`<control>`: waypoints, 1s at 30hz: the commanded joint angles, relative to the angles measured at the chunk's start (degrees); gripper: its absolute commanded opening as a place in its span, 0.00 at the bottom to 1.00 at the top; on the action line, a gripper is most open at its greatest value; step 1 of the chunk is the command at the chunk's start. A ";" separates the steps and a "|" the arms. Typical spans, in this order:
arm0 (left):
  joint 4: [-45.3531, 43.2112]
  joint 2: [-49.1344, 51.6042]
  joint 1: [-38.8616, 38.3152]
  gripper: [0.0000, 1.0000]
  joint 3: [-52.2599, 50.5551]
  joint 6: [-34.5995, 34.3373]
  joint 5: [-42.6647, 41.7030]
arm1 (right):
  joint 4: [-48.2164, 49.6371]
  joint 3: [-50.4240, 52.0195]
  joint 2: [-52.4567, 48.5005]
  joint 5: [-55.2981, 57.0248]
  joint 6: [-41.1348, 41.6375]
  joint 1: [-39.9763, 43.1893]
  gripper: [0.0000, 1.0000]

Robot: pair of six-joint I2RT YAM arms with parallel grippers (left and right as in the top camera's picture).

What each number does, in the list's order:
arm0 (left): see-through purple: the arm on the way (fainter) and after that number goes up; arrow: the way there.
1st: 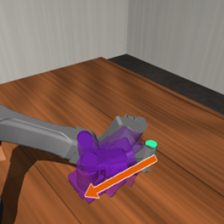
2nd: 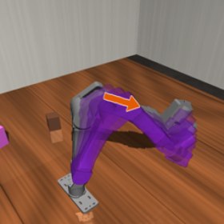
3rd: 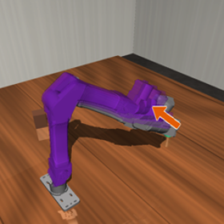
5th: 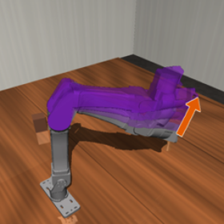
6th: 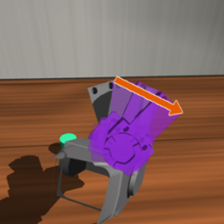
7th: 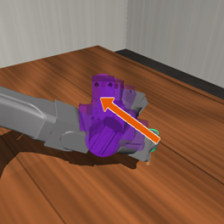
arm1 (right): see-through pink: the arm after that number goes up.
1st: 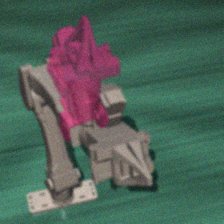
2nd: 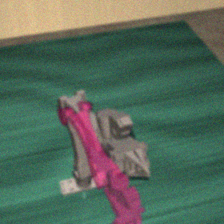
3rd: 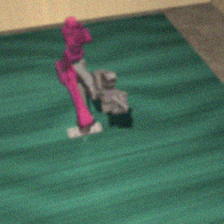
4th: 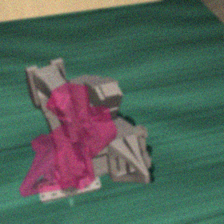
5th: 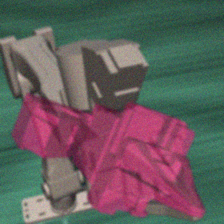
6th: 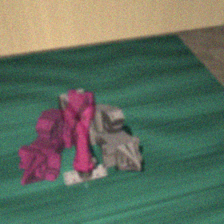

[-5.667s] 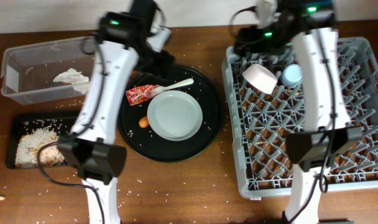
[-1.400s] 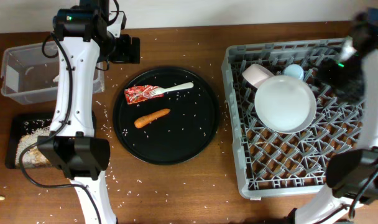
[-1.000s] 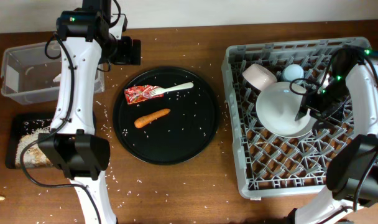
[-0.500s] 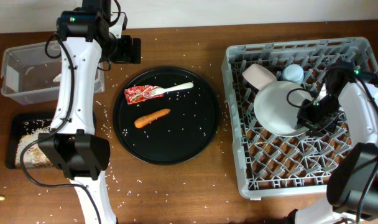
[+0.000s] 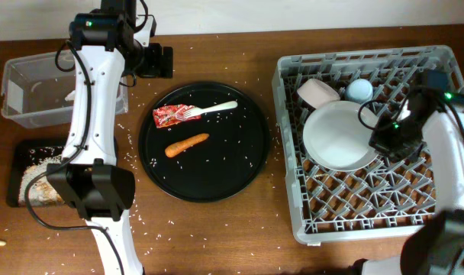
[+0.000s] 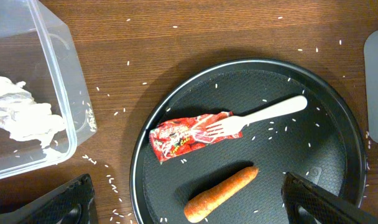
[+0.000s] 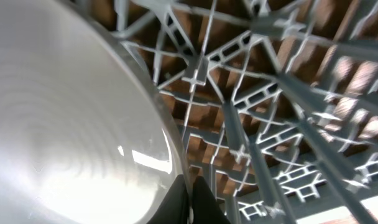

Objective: Sort waste into correct bins and load items into the dishwasher rack
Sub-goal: 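Stand the white plate upright in the rack with right gripper, then grasp the orange carrot on the round tray with left gripper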

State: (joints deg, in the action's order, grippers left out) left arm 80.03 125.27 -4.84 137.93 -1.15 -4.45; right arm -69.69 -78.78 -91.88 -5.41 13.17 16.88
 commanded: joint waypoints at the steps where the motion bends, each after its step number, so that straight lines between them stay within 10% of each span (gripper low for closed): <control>1: -0.55 0.52 -0.02 0.96 -0.22 0.72 -0.07 | 0.33 -3.08 9.64 1.62 -5.35 -0.02 0.04; 17: -1.16 0.52 -0.02 0.96 -0.22 0.74 -0.02 | 6.78 -4.07 12.66 51.30 -0.11 -34.88 0.04; 30: -1.18 0.52 -0.02 0.96 -0.22 0.74 0.00 | 10.40 -4.07 1.44 57.09 0.72 -40.81 0.04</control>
State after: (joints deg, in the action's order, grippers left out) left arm 79.00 125.27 -4.84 137.93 -1.15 -4.45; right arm -59.51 -82.19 -89.27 49.10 12.69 -22.63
